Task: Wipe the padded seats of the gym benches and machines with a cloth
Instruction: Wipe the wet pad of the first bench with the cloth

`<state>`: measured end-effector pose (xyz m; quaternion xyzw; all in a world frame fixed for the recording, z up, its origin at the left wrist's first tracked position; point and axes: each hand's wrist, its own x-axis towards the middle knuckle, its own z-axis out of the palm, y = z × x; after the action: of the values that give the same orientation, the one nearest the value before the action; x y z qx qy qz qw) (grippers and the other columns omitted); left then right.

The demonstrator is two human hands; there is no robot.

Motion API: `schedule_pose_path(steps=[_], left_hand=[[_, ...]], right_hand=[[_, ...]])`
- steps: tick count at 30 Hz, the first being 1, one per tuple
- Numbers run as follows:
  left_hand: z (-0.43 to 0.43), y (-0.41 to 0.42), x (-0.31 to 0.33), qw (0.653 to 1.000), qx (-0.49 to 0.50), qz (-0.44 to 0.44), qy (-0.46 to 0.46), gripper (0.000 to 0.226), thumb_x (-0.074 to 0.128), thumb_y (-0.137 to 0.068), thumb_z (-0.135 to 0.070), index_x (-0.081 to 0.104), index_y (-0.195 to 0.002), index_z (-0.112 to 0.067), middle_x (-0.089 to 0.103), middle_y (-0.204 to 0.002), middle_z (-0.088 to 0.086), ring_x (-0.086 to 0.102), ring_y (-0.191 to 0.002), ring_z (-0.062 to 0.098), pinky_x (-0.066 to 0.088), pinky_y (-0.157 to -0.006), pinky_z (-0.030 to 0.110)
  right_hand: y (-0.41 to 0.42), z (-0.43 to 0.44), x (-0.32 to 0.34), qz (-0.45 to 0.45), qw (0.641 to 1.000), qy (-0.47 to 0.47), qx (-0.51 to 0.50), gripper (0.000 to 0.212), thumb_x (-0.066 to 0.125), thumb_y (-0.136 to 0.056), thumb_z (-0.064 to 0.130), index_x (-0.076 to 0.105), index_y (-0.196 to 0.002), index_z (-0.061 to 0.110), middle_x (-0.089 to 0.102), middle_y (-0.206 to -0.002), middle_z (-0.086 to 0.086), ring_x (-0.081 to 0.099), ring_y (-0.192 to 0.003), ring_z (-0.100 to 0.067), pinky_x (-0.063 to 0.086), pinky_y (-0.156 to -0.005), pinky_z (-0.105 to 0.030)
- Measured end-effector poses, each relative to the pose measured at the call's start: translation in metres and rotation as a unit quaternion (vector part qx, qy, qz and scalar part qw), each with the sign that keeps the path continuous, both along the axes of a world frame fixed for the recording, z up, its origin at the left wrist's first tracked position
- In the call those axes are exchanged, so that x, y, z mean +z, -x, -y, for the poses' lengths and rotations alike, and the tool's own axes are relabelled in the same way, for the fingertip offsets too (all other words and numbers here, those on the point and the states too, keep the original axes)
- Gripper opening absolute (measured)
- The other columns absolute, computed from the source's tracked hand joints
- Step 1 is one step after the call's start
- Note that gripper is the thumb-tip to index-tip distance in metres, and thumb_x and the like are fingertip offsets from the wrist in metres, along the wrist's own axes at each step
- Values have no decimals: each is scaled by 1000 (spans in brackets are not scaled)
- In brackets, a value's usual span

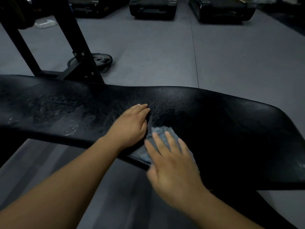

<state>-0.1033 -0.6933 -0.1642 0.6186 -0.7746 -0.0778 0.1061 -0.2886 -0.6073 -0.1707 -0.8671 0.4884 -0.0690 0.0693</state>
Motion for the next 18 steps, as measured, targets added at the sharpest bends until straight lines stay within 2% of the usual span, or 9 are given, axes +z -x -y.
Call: schedule_pose_path(steps=[1, 3, 5, 7, 9, 11, 13, 15, 18], left_hand=[[-2, -2, 0, 1000, -5, 7, -7, 65, 27, -91, -33, 40, -150, -9, 32, -160, 7, 25, -149, 23, 9, -121, 25], [-6, -3, 1, 999, -10, 23, -23, 62, 28, -94, -34, 37, -151, -10, 30, -161, 6, 24, -149, 23, 12, -122, 28], [-6, -5, 4, 999, -18, 38, -25, 63, 28, -95, -36, 36, -152, -11, 29, -161, 5, 24, -149, 23, 14, -121, 30], [-5, -10, 6, 997, -29, 62, -22, 67, 24, -93, -43, 37, -152, -13, 29, -161, 4, 26, -148, 23, 17, -122, 32], [-7, -21, 6, 995, -20, 92, -21, 72, 17, -92, -53, 34, -153, -19, 27, -162, 0, 24, -149, 20, 21, -122, 40], [-12, -32, 1, 996, 1, 91, -20, 76, 9, -90, -58, 31, -154, -24, 23, -163, -6, 19, -150, 17, 19, -121, 44], [-18, -37, -3, 998, 10, 68, -5, 75, 8, -90, -57, 33, -153, -27, 25, -163, -8, 19, -150, 14, 17, -121, 44], [-18, -35, -5, 998, 14, 56, 12, 71, 13, -90, -53, 38, -151, -27, 31, -160, -8, 24, -148, 15, 19, -120, 44], [-14, -35, -4, 999, 16, 32, 13, 71, 14, -88, -51, 41, -149, -27, 33, -159, -8, 25, -147, 14, 17, -120, 42]], right_hand=[[16, -4, -2, -7, 1000, 2, 13, 65, 40, -82, 41, 50, -145, 26, 40, -158, -1, 35, -146, -30, 33, -115, -52], [42, 13, -3, -22, 1000, 10, -19, 65, 36, -82, 43, 51, -144, 28, 40, -158, 0, 37, -145, -30, 35, -113, -51], [36, 50, 5, -25, 996, 0, -89, 68, 25, -85, 46, 45, -148, 29, 31, -162, -1, 25, -149, -31, 26, -116, -52], [1, 76, 10, -21, 988, -44, -145, 67, 20, -90, 47, 30, -154, 30, 14, -167, -1, 6, -153, -31, 11, -120, -53], [-28, 70, 6, -27, 992, -42, -113, 65, 24, -94, 45, 22, -157, 28, 7, -168, -3, -1, -154, -32, 4, -121, -54], [-27, 37, 4, -13, 1000, -4, -10, 66, 24, -92, 44, 30, -155, 26, 17, -166, -3, 10, -153, -33, 11, -122, -54], [-4, 15, 1, -10, 999, -1, 48, 63, 24, -95, 49, 38, -152, 28, 27, -164, 0, 20, -152, -29, 20, -121, -51], [13, 35, -1, -22, 999, 4, 23, 63, 20, -97, 59, 38, -151, 33, 27, -164, 3, 21, -152, -26, 21, -120, -48], [-10, 90, 4, -40, 997, -17, -70, 63, 12, -99, 61, 22, -156, 36, 7, -168, 5, 0, -154, -24, 8, -122, -47]])
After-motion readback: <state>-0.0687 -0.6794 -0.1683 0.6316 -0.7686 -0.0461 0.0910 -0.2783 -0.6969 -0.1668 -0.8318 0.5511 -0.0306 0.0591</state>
